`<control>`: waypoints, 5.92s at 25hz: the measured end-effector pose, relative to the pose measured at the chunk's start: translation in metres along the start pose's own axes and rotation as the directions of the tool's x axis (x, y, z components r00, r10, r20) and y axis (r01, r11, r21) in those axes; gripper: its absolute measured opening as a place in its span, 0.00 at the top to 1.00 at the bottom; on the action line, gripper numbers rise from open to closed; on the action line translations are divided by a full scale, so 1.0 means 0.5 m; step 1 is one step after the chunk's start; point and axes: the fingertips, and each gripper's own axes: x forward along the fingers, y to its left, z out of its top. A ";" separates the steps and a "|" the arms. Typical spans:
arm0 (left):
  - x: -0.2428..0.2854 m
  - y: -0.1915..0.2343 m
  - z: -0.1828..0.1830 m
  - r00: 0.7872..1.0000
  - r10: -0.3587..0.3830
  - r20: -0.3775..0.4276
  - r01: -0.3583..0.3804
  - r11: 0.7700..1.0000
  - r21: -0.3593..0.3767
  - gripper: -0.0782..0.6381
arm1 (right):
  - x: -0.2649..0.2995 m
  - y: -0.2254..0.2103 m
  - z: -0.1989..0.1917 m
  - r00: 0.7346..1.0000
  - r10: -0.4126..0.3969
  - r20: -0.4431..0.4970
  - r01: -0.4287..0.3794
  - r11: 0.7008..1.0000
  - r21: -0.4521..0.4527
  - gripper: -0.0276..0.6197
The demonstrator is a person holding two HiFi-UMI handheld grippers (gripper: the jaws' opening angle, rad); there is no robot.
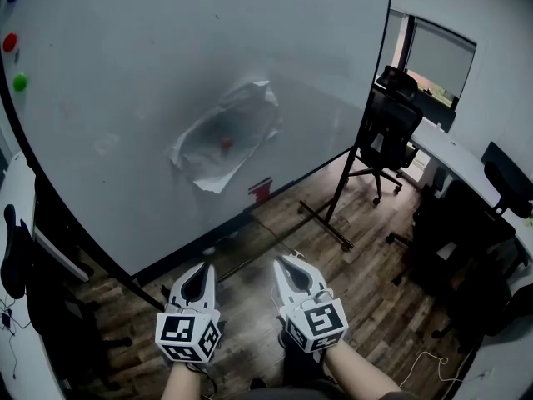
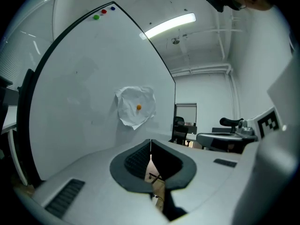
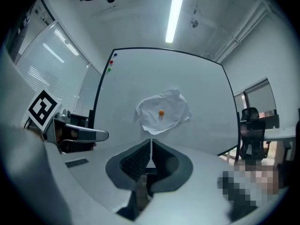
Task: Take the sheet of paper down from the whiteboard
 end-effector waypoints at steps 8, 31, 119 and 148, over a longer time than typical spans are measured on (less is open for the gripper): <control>0.083 0.046 0.007 0.995 0.104 -0.005 -0.104 0.995 -0.009 0.87 | 0.134 -0.037 -0.004 0.992 0.127 0.009 -0.127 0.992 0.008 0.92; 0.265 0.096 0.034 0.959 0.285 -0.007 -0.284 0.955 -0.088 0.87 | 0.398 -0.160 0.103 0.942 0.316 0.115 -0.309 0.948 -0.073 0.92; 0.294 0.164 0.112 0.948 0.318 0.001 -0.312 0.933 -0.180 0.87 | 0.473 -0.100 0.155 0.934 0.319 0.162 -0.210 0.856 -0.473 0.77; -0.066 0.088 -0.040 0.991 0.003 -0.131 -0.021 0.990 -0.136 0.87 | 0.095 -0.007 0.088 0.988 -0.115 0.100 0.147 0.894 -0.423 0.77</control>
